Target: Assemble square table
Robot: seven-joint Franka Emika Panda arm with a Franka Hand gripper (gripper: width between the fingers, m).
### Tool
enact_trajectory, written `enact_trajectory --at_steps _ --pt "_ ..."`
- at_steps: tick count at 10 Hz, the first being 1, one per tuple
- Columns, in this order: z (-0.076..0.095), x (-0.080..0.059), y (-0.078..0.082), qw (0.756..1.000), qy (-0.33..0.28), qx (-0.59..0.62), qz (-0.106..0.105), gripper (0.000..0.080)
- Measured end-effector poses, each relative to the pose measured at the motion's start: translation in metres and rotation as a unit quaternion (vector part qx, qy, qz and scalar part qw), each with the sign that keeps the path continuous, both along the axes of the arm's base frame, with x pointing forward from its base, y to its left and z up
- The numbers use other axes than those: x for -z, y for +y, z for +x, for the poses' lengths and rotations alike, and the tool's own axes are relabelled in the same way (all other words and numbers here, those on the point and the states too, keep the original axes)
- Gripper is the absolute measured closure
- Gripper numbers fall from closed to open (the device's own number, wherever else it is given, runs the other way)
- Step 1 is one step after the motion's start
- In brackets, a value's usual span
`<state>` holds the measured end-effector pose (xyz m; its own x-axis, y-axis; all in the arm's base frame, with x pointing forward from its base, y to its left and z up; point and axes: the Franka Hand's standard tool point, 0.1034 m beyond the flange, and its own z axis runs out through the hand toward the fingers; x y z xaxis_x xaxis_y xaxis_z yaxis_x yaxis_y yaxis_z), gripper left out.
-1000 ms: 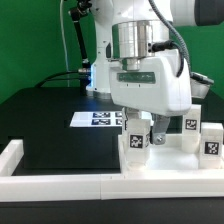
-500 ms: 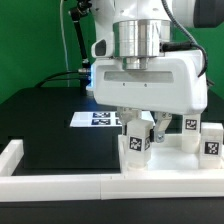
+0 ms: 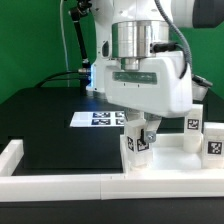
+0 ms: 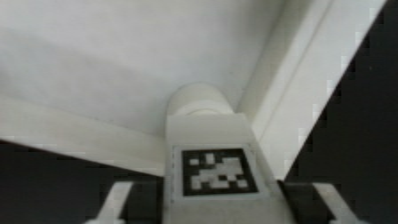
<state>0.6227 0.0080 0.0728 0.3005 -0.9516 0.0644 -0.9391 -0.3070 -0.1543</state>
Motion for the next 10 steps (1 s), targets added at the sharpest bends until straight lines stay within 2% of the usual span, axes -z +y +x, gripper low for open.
enact_trajectory --at_steps 2,4,5,7,8,9,10 --pt "0.002 0.000 0.000 0.991 0.019 0.126 0.030 0.0506" --pt "0.004 0.002 0.004 0.950 0.029 0.301 0.078 0.0505" --pt "0.004 0.003 0.004 0.934 0.027 0.344 0.092 0.0505" --pt "0.004 0.003 0.004 0.936 0.027 0.338 0.091 0.0505" --pt "0.003 0.003 0.005 0.949 0.027 0.302 0.082 0.0324" --pt "0.001 0.003 0.009 0.969 0.029 0.237 0.062 0.0210" --pt "0.002 0.001 0.012 0.989 0.026 0.139 0.041 0.0210"
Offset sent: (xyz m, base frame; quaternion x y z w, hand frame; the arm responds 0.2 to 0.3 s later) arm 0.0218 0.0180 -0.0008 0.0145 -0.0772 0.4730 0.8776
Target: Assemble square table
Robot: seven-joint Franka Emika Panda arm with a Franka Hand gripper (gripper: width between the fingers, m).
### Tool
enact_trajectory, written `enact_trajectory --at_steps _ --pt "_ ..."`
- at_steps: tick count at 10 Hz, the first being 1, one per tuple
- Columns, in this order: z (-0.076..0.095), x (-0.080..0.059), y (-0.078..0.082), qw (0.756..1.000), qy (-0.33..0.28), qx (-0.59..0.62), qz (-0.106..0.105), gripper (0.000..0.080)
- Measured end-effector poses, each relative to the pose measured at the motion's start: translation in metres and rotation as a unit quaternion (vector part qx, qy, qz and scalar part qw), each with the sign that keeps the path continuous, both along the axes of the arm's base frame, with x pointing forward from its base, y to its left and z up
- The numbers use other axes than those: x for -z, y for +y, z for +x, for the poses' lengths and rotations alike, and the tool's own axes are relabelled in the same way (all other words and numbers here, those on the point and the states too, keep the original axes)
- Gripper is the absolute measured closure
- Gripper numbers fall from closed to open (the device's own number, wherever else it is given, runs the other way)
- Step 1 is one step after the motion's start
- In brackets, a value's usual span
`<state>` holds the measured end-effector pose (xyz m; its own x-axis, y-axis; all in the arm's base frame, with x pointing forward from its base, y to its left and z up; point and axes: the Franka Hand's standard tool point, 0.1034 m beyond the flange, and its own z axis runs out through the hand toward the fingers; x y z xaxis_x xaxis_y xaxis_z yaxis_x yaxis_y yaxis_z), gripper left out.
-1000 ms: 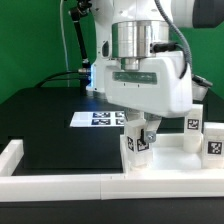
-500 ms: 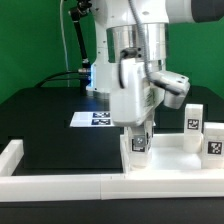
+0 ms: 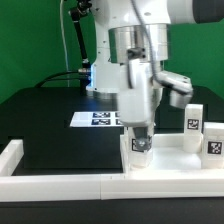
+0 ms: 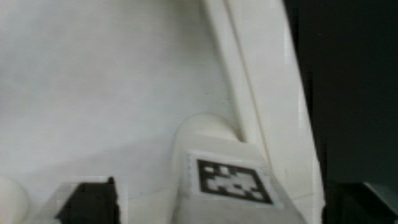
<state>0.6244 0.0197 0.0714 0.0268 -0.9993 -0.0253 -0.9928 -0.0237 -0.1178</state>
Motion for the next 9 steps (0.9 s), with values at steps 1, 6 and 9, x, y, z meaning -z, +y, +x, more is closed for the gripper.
enact_trajectory --at_steps 1,6,9 --pt "-0.001 -0.002 0.001 0.996 -0.003 -0.083 -0.013 0.0162" --pt "-0.002 -0.002 -0.014 0.936 -0.003 -0.349 -0.049 0.0151" --pt "0.002 -0.004 -0.019 0.919 0.002 -0.390 -0.058 0.0162"
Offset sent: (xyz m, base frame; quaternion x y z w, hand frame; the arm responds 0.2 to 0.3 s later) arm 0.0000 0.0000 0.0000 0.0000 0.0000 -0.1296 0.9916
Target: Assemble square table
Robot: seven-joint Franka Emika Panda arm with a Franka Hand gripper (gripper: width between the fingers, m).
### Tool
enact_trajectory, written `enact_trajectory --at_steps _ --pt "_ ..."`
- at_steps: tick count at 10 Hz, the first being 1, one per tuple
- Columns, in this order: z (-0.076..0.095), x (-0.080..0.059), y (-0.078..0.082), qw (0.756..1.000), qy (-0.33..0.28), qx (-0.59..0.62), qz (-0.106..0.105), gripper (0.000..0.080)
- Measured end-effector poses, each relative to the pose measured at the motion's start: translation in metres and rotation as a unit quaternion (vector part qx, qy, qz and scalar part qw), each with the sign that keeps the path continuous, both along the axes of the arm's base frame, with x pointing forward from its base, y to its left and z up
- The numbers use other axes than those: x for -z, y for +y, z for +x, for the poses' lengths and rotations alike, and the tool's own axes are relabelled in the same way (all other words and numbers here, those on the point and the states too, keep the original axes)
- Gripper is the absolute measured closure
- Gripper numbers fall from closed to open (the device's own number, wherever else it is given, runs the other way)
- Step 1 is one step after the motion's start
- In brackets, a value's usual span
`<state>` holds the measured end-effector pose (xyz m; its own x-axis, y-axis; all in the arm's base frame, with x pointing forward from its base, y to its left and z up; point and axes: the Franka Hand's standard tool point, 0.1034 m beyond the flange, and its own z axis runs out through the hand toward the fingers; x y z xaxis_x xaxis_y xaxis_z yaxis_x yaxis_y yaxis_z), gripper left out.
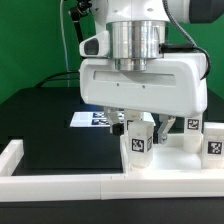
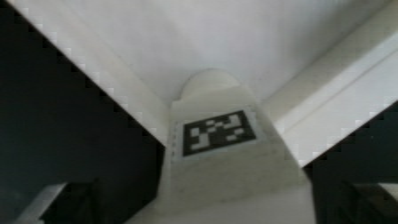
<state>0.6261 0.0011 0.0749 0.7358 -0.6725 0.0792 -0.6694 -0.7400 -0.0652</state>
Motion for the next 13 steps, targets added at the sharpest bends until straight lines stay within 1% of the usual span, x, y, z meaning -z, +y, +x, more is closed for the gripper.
enact_trajectory --at_steps 1,3,6,8,9,11,12,13 --pt "0.0000 0.0000 -0.0001 1.000 0.000 0.005 0.000 0.0162" --pt "0.0000 0.0001 0.0000 0.998 0.000 0.062 0.007 0.0514" --pt "-0.0005 0.0015 -0.0009 0.982 0.000 0.188 0.019 0.0511" --pt "-0.0009 0.0026 -0.0048 0.952 -0.001 0.306 0.027 0.0511" --pt "-0.0021 0.0021 -0.0065 0.921 0.006 0.386 0.040 0.0511" --pt "-0.0051 0.0047 -0.0070 0.834 0.015 0.546 0.077 0.0511" --pt "-0.0038 0.0041 -0.0027 0.783 0.015 0.616 0.090 0.0509" --pt "-0.0026 0.0031 0.0000 0.747 0.010 0.658 0.096 0.0509"
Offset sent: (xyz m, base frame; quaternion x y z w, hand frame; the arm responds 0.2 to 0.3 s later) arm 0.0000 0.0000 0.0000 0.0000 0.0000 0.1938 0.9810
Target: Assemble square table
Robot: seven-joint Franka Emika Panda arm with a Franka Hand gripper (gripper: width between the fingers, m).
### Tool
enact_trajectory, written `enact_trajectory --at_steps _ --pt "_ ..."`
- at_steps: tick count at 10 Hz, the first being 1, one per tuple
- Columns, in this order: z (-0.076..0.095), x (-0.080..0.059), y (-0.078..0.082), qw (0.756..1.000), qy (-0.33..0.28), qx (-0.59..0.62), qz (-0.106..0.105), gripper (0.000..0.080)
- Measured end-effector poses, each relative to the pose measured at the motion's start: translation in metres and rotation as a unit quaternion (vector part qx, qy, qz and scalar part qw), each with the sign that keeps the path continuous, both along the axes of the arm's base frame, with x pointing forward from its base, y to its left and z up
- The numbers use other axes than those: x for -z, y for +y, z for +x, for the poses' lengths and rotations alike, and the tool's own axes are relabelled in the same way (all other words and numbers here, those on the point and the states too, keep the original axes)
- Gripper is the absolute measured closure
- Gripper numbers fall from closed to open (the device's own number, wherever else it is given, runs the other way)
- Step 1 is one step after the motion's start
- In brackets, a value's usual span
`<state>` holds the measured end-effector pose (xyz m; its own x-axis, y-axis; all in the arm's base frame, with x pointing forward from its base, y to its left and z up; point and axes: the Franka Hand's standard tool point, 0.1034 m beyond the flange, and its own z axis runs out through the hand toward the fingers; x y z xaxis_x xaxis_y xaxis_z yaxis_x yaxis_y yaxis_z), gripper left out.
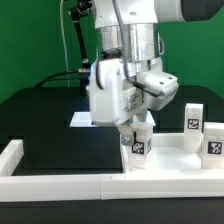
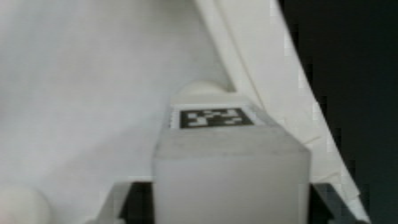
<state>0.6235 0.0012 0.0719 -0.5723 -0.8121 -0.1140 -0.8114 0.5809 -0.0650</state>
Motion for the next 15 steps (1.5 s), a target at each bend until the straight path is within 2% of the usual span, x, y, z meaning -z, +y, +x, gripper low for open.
enact_trajectory --at_steps 2,3,4,5,6,7,10,11,12,13,14,15 --pt "-0.002 0.000 0.000 1.000 -0.005 0.005 -0.003 0.0509" --pt "-0.003 0.001 0.001 1.000 0.000 -0.030 -0.009 0.0402" --pt "-0.007 0.002 0.005 0.996 0.014 -0.082 -0.019 0.0252" --pt "-0.006 0.001 0.005 0.986 0.016 -0.161 -0.039 0.0178" --pt "-0.006 0.000 0.008 0.963 0.020 -0.261 -0.058 0.0178" --pt "-0.006 0.000 0.012 0.947 0.020 -0.313 -0.064 0.0158" --pt "-0.007 0.000 0.009 0.920 0.019 -0.385 -0.071 0.0151" --pt "-0.007 0.000 0.008 0.903 0.018 -0.422 -0.074 0.0151" --pt "-0.005 0.000 0.007 0.866 0.022 -0.492 -0.083 0.0151" --pt "-0.002 0.000 0.009 0.846 0.026 -0.525 -0.094 0.0151" --pt "-0.003 0.000 0.009 0.852 0.025 -0.516 -0.091 0.0151" --pt "-0.003 0.000 0.009 0.855 0.025 -0.511 -0.091 0.0283"
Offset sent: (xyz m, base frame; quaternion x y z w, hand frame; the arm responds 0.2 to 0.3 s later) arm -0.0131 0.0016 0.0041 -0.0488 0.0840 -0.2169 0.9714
